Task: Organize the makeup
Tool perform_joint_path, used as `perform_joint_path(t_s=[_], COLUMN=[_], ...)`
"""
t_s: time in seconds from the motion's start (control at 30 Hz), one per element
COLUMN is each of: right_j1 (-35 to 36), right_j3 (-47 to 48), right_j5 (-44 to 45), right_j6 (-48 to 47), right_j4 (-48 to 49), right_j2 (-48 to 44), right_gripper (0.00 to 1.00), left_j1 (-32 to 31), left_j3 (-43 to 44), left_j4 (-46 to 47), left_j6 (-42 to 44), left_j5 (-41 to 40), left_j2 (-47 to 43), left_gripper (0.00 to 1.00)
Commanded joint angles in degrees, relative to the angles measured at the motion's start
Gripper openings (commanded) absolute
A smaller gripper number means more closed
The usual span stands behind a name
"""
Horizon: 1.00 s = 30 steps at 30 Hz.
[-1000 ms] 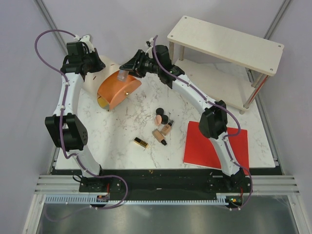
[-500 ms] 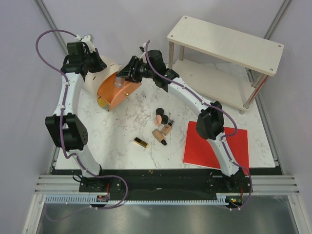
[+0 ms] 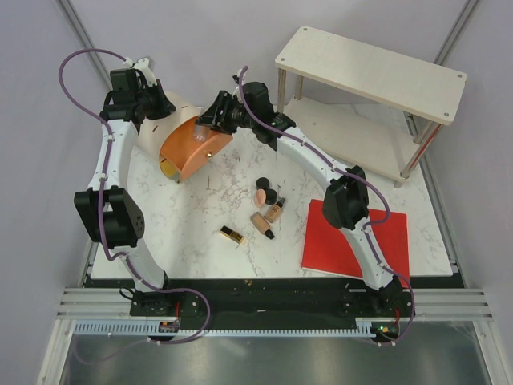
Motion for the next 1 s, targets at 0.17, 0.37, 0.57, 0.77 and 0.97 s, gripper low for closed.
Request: perform_joint_path(t_s=[0.17, 0.37, 0.57, 0.77, 0.97], right_j1=[0.4, 0.3, 0.3, 0.2, -0.7], right_j3=[2.8, 3.4, 3.4, 3.3, 2.7], right_j5=[-0.9, -0.9, -0.2, 0.7, 3.4], right_j6=[-1.3, -1.5, -2.4, -2.9, -5.0], right_j4=[1.3, 1.3, 1.4, 1.9, 2.3], right_j2=[2.4, 3.1, 2.6, 1.9, -0.3], right_gripper=[0.63, 0.64, 0.66, 0.67, 0.67], left_j1=[0.2, 0.5, 0.5, 0.6, 0.6], left_j3=[-1.3, -1.2, -1.0, -1.0, -0.9], left_j4=[-11.2, -11.2, -11.2, -11.2, -11.3], left_j6=[0.6, 0.6, 0.5, 0.4, 0.5], left_j5=[-0.9, -0.9, -0.8, -0.7, -0.7], left_j2=[3.4, 3.4, 3.7, 3.8, 3.6], left_gripper=[0.02, 0.02, 0.02, 0.02, 0.02])
